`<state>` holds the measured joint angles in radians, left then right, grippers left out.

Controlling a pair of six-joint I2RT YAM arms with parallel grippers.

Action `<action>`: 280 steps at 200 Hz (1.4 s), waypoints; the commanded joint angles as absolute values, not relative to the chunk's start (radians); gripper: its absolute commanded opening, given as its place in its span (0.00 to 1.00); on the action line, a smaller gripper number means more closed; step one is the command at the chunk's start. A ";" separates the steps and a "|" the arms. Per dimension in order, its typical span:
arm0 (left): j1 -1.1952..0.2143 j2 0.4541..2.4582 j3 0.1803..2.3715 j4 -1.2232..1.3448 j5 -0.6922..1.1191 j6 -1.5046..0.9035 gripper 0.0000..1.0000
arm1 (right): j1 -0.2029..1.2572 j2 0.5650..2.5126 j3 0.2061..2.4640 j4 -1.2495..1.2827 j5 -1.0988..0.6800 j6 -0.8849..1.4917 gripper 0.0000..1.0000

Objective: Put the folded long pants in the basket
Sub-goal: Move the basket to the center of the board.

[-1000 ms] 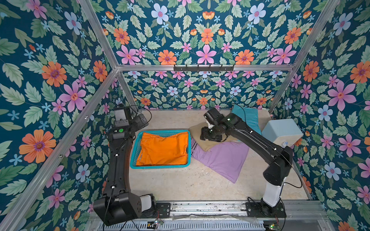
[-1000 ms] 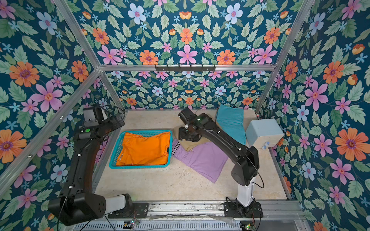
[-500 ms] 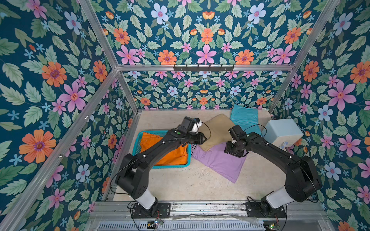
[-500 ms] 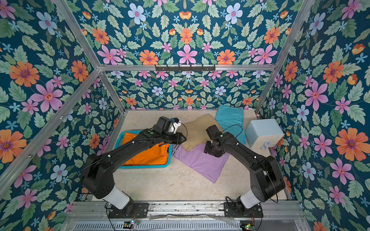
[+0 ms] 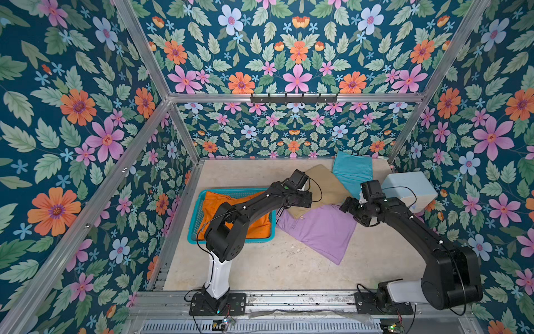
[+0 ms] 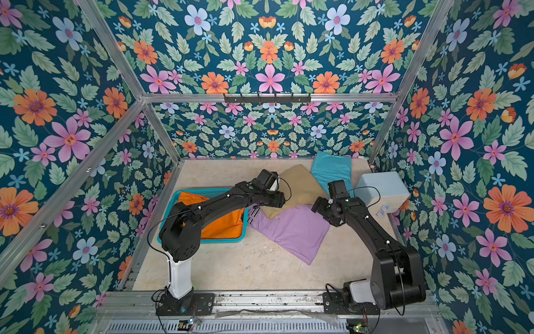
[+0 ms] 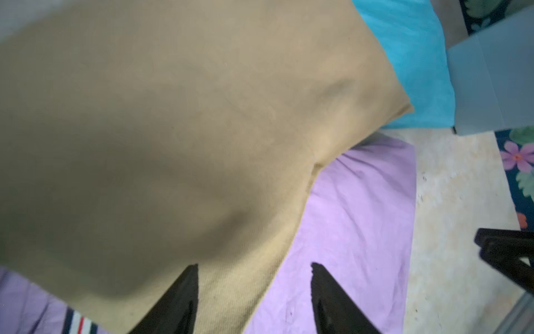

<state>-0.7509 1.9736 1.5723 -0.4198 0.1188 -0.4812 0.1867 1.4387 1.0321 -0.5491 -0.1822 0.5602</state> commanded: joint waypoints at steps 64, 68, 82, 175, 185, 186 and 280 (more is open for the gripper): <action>-0.682 1.970 1.531 -0.463 -0.013 -0.571 0.67 | 0.086 2.075 1.805 -0.803 -0.211 0.271 0.85; -0.680 1.971 1.526 -0.460 -0.011 -0.572 0.68 | 0.085 2.097 1.831 -0.814 -0.210 0.267 0.85; -0.675 1.971 1.513 -0.456 -0.019 -0.575 0.69 | 0.083 2.160 1.885 -0.822 -0.214 0.253 0.85; -0.593 1.893 1.400 -0.476 -0.055 -0.581 0.70 | 0.069 2.246 1.927 -0.832 -0.313 0.244 0.86; -0.583 1.877 1.386 -0.481 -0.059 -0.580 0.70 | 0.069 2.247 1.920 -0.829 -0.316 0.244 0.86; -0.583 1.876 1.386 -0.482 -0.060 -0.580 0.70 | 0.069 2.247 1.919 -0.829 -0.317 0.244 0.86; -0.571 1.880 1.361 -0.417 0.065 -0.599 0.70 | 0.068 2.212 1.871 -0.890 -0.476 0.278 0.73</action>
<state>-0.5716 1.8740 1.3567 -0.4374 0.0341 -0.5949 0.0666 2.2452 1.8767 -0.8295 -0.4065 0.2577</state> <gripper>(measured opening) 0.705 0.738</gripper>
